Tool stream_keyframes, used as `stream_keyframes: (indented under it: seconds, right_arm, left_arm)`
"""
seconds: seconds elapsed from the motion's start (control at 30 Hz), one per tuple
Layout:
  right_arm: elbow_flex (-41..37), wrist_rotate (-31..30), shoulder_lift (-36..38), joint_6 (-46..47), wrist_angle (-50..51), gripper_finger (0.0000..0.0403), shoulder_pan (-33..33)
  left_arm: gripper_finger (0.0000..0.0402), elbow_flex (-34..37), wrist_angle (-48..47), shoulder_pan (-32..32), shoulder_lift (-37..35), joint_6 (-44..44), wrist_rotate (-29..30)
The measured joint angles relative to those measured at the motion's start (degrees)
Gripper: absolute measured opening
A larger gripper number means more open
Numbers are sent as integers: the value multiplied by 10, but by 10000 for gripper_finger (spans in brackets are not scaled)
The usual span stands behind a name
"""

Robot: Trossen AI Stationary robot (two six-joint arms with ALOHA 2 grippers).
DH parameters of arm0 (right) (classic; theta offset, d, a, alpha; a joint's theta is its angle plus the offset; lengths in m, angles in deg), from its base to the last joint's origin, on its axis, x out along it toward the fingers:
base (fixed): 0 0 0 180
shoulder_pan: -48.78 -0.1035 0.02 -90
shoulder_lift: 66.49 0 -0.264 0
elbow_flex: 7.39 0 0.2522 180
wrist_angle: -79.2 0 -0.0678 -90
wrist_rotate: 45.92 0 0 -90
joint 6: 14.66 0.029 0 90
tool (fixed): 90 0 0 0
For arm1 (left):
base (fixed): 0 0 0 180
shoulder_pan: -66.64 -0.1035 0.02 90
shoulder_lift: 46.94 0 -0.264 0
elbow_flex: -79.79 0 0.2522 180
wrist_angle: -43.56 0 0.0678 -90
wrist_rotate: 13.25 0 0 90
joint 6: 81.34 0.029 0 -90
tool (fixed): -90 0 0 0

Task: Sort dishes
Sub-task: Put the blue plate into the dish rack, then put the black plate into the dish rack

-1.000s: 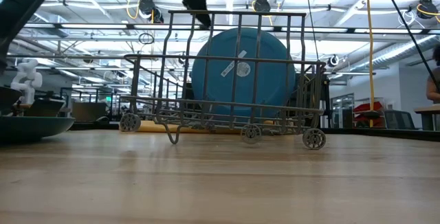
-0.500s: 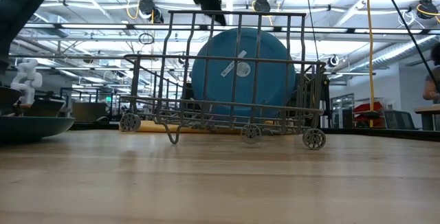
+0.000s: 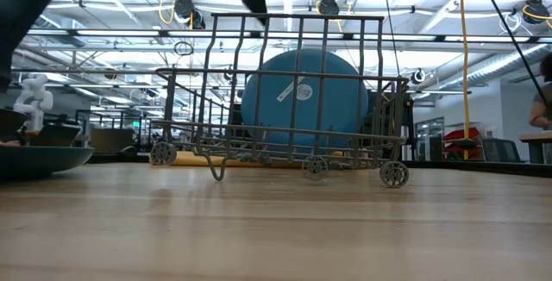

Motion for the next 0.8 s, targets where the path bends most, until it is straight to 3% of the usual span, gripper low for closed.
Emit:
stream_keyframes:
  seconds: [0.23,0.4,0.57,0.8]
  right_arm:
    - [0,0,0,-4,3,228,0]
    - [0,0,0,-5,7,228,0]
    - [0,0,0,-4,6,228,0]
    - [0,0,0,-2,-2,228,0]
  left_arm:
    - [203,1,-27,85,-88,-72,-1]
    - [203,7,-128,133,-99,-176,0]
    - [203,62,-117,223,-118,-243,-77]
    - [203,124,-116,368,-118,-393,-28]
